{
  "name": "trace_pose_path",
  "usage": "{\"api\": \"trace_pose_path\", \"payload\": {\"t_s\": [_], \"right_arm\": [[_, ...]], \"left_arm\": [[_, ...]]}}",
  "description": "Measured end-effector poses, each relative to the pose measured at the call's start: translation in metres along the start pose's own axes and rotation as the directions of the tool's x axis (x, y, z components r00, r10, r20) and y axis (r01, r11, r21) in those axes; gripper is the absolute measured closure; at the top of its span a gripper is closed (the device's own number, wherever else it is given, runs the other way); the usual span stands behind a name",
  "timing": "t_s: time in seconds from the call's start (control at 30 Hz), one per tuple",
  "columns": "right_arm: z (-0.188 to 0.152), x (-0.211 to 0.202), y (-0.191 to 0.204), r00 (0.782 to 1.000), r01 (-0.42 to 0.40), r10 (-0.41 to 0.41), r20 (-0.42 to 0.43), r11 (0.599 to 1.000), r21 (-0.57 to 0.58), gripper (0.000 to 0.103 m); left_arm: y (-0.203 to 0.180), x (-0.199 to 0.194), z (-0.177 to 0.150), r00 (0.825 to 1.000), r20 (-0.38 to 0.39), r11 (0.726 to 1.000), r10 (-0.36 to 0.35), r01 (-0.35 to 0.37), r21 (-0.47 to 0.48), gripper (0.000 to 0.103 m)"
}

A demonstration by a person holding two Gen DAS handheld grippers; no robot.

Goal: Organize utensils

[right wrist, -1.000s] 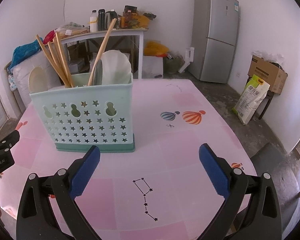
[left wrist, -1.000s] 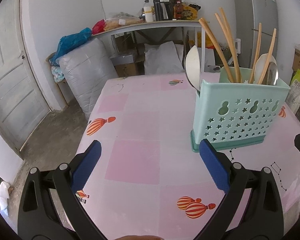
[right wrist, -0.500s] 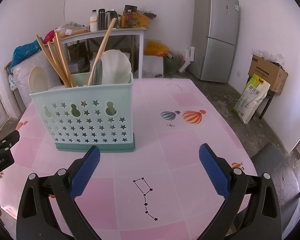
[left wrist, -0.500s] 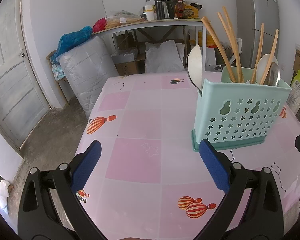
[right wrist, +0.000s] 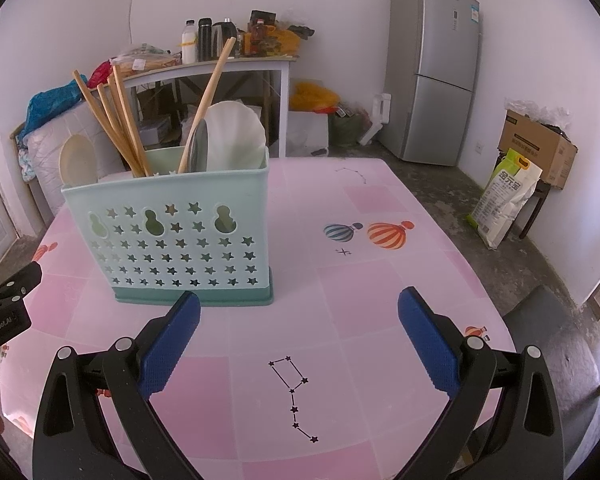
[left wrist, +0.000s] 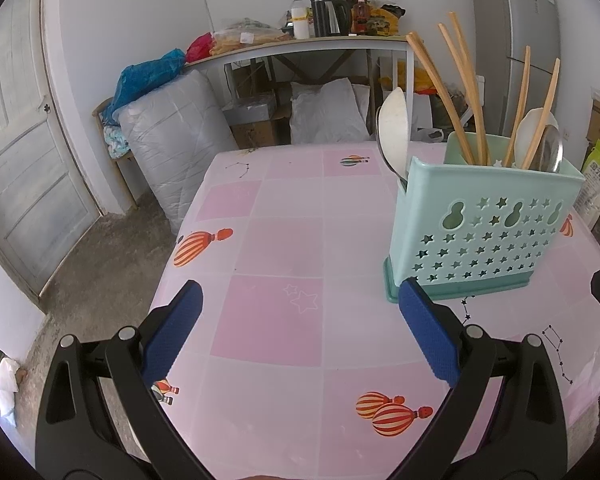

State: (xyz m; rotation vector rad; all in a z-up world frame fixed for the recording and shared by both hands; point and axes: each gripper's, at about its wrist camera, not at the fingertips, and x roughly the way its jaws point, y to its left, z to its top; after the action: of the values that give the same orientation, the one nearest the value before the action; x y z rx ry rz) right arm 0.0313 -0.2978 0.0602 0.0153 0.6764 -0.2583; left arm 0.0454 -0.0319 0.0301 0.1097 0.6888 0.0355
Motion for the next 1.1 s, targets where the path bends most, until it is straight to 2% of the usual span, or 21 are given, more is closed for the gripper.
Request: {"api": "trace_pose_path", "payload": {"t_s": [1.1], "right_arm": [[0.0001,-0.0001,-0.0002,1.0,0.0,0.0,-0.001,1.0,0.002,0.007]], "left_arm": [[0.0044,0.0015,0.0006,1.0,-0.002,1.0,0.0,0.0,-0.007,0.009]]}}
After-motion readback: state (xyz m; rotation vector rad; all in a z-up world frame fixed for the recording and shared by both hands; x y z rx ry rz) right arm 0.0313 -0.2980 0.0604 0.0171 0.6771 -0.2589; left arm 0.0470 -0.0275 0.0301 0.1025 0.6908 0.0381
